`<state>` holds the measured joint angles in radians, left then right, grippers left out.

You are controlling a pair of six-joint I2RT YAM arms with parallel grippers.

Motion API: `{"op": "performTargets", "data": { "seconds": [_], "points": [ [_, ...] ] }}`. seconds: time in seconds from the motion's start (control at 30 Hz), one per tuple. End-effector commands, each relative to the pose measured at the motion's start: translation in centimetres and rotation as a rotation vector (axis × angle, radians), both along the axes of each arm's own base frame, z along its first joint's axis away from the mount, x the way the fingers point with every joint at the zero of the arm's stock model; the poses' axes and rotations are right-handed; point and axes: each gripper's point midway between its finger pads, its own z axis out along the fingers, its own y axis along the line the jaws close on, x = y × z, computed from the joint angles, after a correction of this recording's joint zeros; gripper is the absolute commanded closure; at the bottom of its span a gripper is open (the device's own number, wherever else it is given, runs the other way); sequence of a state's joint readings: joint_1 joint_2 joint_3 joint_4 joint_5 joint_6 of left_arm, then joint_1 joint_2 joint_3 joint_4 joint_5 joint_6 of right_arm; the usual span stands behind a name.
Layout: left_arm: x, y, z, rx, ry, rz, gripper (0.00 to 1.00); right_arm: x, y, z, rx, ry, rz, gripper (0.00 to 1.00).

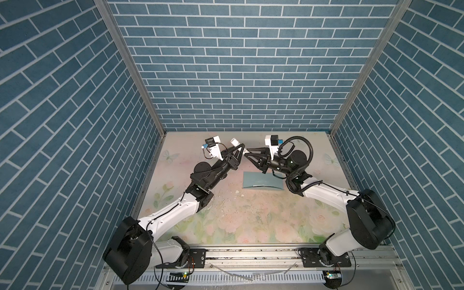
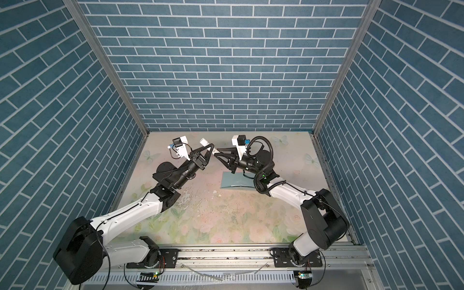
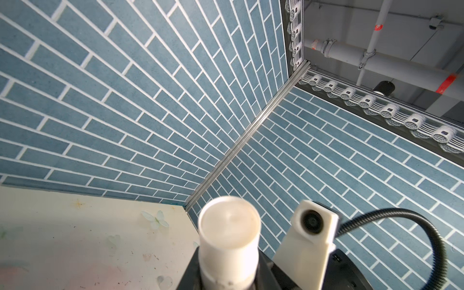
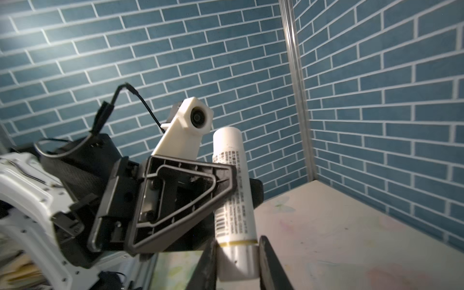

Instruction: Place the letter into the envelope and seal it

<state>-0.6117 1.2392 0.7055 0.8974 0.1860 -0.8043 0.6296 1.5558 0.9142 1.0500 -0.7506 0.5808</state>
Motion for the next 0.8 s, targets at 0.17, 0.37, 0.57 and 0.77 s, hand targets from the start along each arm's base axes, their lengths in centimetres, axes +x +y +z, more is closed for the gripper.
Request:
{"op": "performTargets", "data": {
  "seconds": [0.17,0.37,0.57,0.77],
  "points": [
    [-1.3,-1.2,-0.9,0.079,-0.032,-0.073,1.0,0.7,-1.7,5.9,0.2,0.169,0.125,1.0],
    [-0.3,-0.5,-2.0,0.059,0.058,-0.023,1.0,-0.1,-2.5,6.2,0.188,0.026,0.065,0.62],
    [-0.1,-0.3,-1.2,-0.001,0.09,-0.023,1.0,0.4,-5.0,4.6,0.028,-0.31,-0.402,0.38],
    [0.2,-0.4,-0.9,-0.018,0.103,-0.024,1.0,-0.7,-5.0,2.1,-0.173,-0.627,-0.657,0.39]
  ]
}}
